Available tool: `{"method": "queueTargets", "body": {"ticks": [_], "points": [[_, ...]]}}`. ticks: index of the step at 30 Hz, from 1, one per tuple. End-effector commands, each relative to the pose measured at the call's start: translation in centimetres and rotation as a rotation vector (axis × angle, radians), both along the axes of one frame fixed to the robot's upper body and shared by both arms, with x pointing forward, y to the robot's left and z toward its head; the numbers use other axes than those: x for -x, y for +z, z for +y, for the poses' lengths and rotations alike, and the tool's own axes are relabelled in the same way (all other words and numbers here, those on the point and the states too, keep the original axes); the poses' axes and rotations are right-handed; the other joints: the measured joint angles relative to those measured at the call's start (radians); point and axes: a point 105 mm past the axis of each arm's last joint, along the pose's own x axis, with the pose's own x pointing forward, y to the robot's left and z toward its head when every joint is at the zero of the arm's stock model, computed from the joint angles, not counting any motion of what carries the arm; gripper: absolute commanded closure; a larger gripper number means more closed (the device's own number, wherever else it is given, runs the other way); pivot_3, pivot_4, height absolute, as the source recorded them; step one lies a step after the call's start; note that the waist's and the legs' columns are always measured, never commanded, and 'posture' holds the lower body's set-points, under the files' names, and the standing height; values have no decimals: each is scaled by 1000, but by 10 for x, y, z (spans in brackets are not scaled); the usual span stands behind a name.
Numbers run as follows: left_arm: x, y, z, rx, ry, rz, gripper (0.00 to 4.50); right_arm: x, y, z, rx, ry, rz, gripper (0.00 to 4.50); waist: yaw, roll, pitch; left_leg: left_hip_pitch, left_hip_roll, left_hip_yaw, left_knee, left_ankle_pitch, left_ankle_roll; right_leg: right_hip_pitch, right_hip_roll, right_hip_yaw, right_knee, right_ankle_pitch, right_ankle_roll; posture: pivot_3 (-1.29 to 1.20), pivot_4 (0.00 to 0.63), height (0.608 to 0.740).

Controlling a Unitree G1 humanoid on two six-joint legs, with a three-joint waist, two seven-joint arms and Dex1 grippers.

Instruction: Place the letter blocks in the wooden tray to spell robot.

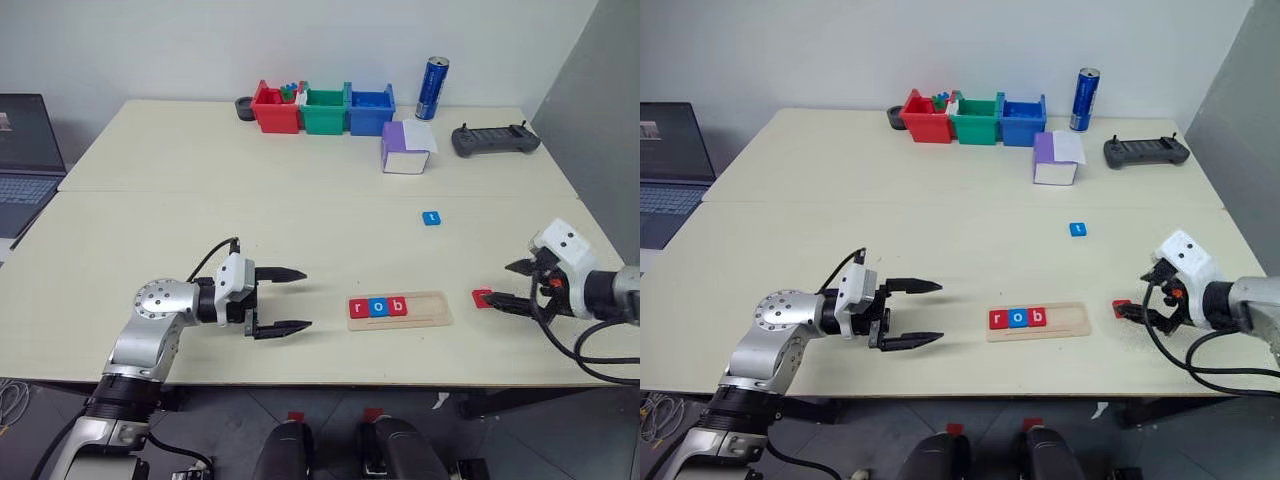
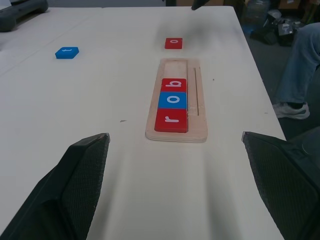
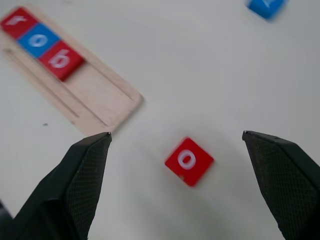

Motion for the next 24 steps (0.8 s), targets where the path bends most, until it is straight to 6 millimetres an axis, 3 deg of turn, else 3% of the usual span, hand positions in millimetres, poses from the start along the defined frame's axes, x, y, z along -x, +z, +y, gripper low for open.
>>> {"method": "queueTargets", "body": {"ticks": [1, 4, 11, 24], "points": [[2, 12, 0, 5, -3, -43, 0, -3, -22, -19, 179, 232, 47, 40, 0, 0, 0, 0, 0, 0, 0, 0, 0, 0, 0, 1, 0, 0, 0, 0, 150, 740], [3, 12, 0, 3, 2, -45, 0, -9, -39, -37, 296, 330, 120, 40, 2, 0, 0, 0, -1, 1, 1, -1, 1, 0, -1, 1, 0, 0, 0, 0, 150, 740], [6, 9, 5, -11, 33, -49, 0, -37, -36, -37, 310, 422, 94, 40, 0, 1, 1, 0, 0, 3, 3, 0, 0, 0, 0, 2, 2, 0, 0, 0, 150, 740], [12, 6, 8, -17, 59, -37, 0, -36, -49, -31, 284, 499, 141, 40, 5, 1, 0, 1, -1, 3, 5, 0, 1, 1, -2, 3, 3, 1, -1, 0, 150, 740]]}}
